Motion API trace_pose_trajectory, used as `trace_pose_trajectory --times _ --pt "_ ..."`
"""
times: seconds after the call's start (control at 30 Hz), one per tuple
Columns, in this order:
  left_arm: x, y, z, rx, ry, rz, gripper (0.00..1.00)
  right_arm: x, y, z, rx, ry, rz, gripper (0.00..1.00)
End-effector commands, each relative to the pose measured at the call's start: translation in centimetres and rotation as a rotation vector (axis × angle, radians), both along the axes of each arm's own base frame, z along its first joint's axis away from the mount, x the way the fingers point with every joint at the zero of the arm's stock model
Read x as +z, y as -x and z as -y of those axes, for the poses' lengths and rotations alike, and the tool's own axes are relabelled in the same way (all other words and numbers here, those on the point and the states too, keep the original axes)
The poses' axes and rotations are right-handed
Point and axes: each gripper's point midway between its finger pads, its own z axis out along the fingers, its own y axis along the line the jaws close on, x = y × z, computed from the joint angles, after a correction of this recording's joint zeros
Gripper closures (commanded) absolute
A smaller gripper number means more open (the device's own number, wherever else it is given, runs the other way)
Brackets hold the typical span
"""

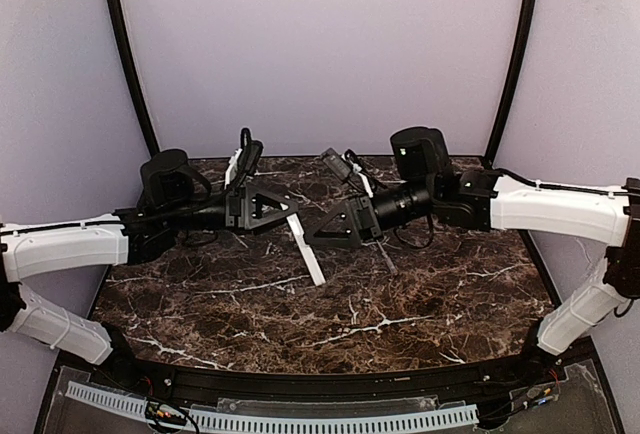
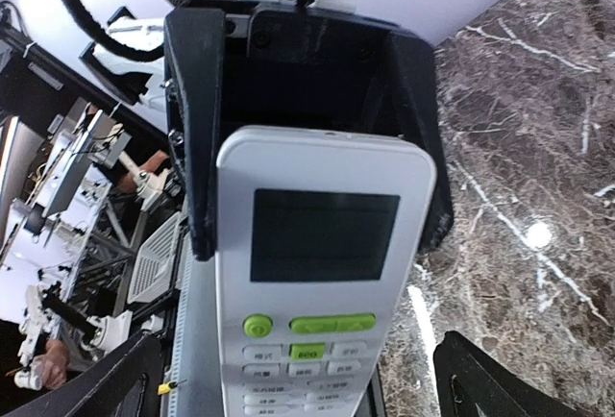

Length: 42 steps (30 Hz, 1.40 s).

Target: Unload the batteries from the remote control

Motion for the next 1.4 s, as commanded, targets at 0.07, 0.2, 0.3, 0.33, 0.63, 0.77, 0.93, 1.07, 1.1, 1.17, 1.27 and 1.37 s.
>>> trace_pose_trajectory --times 0.07,0.2,0.3,0.33,0.63,0.77,0.93,1.07,1.1,1.17,1.27,1.37 --pt "-0.9 -1.2 -2.2 0.183 -0.077 -0.017 0.96 -0.1 -2.3 2.0 -0.198 0.085 0.134 0.01" --pt "-1.6 -2.6 -3.3 0.303 -0.117 -0.071 1.00 0.0 -4.0 3.5 -0.329 0.104 0.215 0.01" --pt "-2.1 -3.9 -4.5 0.422 -0.142 -0.152 1.00 -0.1 -5.0 4.4 -0.398 0.121 0.266 0.01" --pt "-2.0 -4.5 -5.0 0.466 -0.143 -0.160 1.00 -0.1 -5.2 4.7 -0.417 0.127 0.279 0.01" --pt "-2.6 -6.6 -7.7 0.690 -0.173 -0.320 1.00 0.0 -5.0 4.8 -0.474 0.081 0.360 0.02" --pt "-2.8 -6.8 -8.1 0.729 -0.141 -0.389 1.00 0.4 -4.0 4.0 -0.460 0.050 0.436 0.05" --pt "-2.8 -7.1 -8.0 0.740 -0.139 -0.429 1.00 1.3 -2.4 2.9 -0.446 -0.015 0.553 0.07" --pt "-2.9 -7.1 -8.2 0.757 -0.126 -0.480 1.00 1.6 -1.6 2.4 -0.459 -0.045 0.620 0.07" --pt "-2.9 -7.2 -8.2 0.758 -0.122 -0.488 1.00 1.6 -1.4 2.2 -0.459 -0.048 0.636 0.08" --pt "-2.8 -7.1 -8.0 0.753 -0.112 -0.508 1.00 1.6 -1.2 1.8 -0.468 -0.049 0.666 0.08" --pt "-2.3 -7.0 -7.8 0.738 -0.091 -0.524 1.00 1.2 -1.1 1.1 -0.476 -0.049 0.669 0.08" --pt "-2.1 -6.9 -7.7 0.730 -0.073 -0.534 1.00 1.3 -1.6 0.7 -0.528 -0.057 0.661 0.08"
